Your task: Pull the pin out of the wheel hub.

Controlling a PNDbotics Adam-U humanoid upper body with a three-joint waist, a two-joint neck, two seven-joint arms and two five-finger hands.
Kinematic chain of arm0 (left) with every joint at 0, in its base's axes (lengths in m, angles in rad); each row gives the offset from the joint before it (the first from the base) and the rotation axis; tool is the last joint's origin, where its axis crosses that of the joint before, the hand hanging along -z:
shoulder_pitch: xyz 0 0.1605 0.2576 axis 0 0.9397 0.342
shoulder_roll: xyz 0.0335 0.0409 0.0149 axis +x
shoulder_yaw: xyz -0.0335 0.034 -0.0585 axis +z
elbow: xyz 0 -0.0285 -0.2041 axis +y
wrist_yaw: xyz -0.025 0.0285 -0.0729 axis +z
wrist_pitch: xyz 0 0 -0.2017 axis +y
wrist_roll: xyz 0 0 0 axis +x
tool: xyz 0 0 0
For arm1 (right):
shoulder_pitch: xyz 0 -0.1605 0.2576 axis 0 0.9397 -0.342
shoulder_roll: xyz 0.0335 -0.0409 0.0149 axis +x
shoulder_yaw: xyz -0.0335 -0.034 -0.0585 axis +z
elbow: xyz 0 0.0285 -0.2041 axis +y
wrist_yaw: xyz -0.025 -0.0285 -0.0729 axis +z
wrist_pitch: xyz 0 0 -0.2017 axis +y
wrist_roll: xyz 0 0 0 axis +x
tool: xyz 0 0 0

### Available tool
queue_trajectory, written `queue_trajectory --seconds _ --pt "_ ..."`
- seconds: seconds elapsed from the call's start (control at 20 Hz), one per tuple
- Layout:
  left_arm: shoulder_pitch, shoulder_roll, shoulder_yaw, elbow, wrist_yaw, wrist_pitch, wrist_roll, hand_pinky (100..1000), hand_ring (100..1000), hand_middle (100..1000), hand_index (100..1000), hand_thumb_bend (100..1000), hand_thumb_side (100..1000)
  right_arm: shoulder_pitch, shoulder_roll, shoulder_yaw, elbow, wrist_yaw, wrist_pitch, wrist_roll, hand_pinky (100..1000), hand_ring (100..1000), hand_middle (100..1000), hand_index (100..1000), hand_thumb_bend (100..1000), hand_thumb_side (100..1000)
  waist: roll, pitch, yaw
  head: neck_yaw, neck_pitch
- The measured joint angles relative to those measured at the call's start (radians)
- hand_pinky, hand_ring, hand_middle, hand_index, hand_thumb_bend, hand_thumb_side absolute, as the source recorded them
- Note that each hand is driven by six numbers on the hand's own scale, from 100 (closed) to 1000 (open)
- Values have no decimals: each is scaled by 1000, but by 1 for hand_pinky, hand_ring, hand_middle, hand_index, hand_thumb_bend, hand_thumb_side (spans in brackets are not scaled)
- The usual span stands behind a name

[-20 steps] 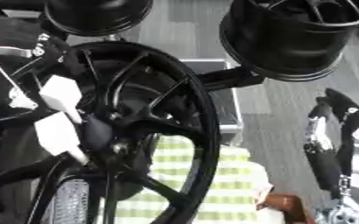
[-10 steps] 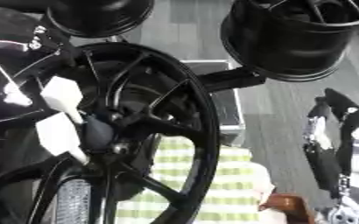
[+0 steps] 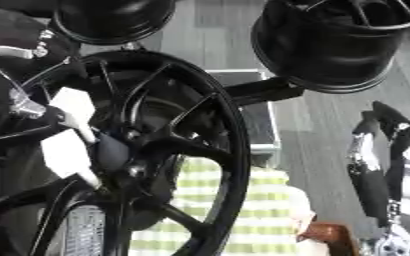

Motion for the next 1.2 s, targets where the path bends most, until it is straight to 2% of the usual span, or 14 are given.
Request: queue_trajectory --seconds 0.15,0.2,0.25,0.35,0.5,0.85,1.2 --pt "1 0 -8 2 -2 0 0 827 812 767 848 559 861 0 0 0 0 0 0 -1 922 841 671 808 100 678 0 0 -1 0 0" --pt "1 0 -11 4 -7 -2 2 827 813 768 849 570 859 0 0 0 0 0 0 -2 922 841 671 808 100 678 0 0 -1 0 0" --pt "1 0 -11 6 -13 -3 3 827 812 768 851 569 897 0 0 0 0 -1 1 -2 922 840 671 808 100 677 0 -1 -1 0 0" --pt "1 0 -12 6 -21 -7 7 827 812 767 850 563 891 0 0 -1 0 -1 2 -4 922 840 671 808 100 677 1 -2 3 0 0" --pt "1 0 -11 5 -24 -7 7 822 808 763 847 546 878 0 0 -1 0 -1 2 -5 922 840 671 808 100 678 1 -6 4 0 1" --pt "3 0 -14 6 -16 -6 6 808 777 680 832 468 884 5 1 -4 0 -5 4 -6 922 841 671 808 100 680 1 -7 3 0 1" --pt "8 -2 -24 6 17 1 -1 793 762 682 817 411 879 7 8 -6 0 -8 6 -8 922 841 671 808 100 679 0 -7 1 2 1"
